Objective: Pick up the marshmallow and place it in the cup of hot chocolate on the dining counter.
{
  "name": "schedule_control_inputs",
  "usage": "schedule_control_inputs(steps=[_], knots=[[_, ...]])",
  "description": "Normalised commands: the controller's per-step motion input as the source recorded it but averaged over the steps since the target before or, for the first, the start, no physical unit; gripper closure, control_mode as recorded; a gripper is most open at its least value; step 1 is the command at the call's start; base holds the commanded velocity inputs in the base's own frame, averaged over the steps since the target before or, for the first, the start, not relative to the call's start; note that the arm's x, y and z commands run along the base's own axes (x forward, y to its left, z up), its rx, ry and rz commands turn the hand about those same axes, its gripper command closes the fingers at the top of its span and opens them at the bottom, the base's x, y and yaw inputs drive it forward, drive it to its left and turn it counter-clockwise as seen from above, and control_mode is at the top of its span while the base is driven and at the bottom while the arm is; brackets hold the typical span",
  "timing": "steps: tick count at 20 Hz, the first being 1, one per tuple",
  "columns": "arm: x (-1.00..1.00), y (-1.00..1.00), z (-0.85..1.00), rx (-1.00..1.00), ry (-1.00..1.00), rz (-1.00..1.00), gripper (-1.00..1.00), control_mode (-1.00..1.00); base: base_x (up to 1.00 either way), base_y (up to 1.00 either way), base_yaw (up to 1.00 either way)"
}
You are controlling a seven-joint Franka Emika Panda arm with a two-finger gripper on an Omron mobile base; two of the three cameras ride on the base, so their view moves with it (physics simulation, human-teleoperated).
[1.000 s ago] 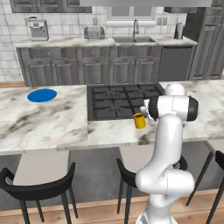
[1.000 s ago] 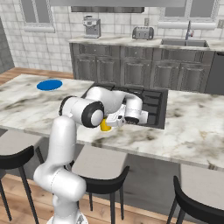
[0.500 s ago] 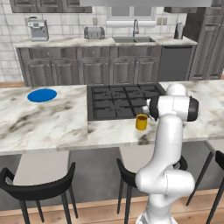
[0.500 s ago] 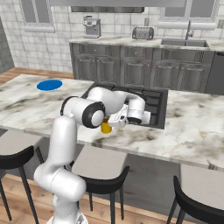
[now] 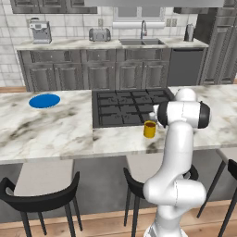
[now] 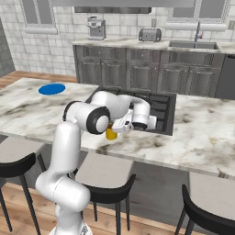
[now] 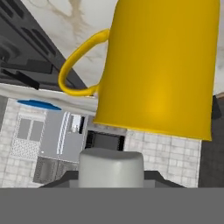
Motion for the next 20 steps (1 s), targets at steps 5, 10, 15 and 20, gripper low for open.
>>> schedule_control_inputs(steps=[5, 10, 15, 20], knots=[[0.00, 0.12, -0.03, -0.03, 0.00, 0.00, 1.00, -1.00, 0.00, 0.00, 0.00], [0.00, 0.00, -0.14, 0.00, 0.00, 0.00, 1.00, -1.00, 0.00, 0.00, 0.00], [0.00, 0.00, -0.10, -0.01, 0.00, 0.00, -1.00, -1.00, 0.00, 0.00, 0.00], [0.00, -0.01, 0.00, 0.00, 0.00, 0.00, -1.00, -1.00, 0.00, 0.00, 0.00]])
